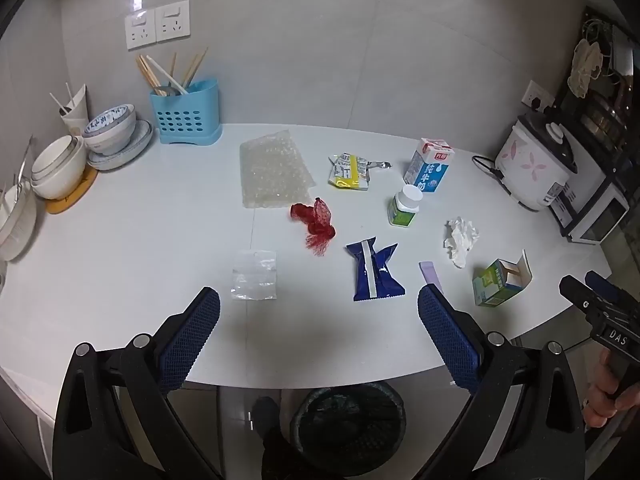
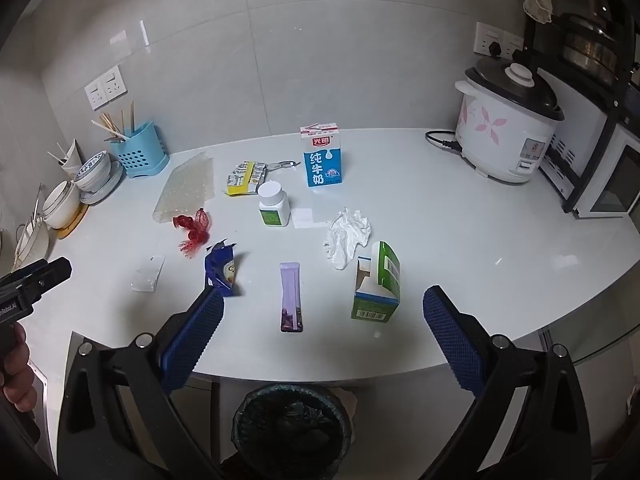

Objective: Collect trash

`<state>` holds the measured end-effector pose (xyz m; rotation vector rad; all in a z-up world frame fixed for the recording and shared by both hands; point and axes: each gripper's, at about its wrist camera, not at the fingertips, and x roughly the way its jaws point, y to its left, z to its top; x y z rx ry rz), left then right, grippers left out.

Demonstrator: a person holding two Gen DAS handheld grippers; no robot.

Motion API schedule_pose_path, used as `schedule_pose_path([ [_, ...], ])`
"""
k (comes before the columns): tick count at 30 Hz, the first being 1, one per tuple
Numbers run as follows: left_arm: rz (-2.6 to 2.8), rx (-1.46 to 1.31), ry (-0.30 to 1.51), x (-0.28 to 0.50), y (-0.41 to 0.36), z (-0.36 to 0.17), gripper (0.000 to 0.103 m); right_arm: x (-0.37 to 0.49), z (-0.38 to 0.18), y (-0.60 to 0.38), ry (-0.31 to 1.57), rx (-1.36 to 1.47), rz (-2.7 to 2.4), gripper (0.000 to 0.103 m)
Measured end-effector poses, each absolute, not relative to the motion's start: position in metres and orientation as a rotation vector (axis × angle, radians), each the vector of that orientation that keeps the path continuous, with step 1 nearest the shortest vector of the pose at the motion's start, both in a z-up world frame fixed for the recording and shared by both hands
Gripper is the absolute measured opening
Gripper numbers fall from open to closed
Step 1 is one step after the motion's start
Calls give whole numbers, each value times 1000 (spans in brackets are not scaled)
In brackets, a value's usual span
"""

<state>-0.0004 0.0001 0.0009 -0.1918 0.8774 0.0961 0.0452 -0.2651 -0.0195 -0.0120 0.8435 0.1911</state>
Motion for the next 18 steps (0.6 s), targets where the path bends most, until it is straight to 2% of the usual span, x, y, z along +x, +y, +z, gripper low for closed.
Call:
schedule_pose_path([
  [18,87,-155,865,-5,-7,9,97,42,-12,-271,840,-8,165,96],
])
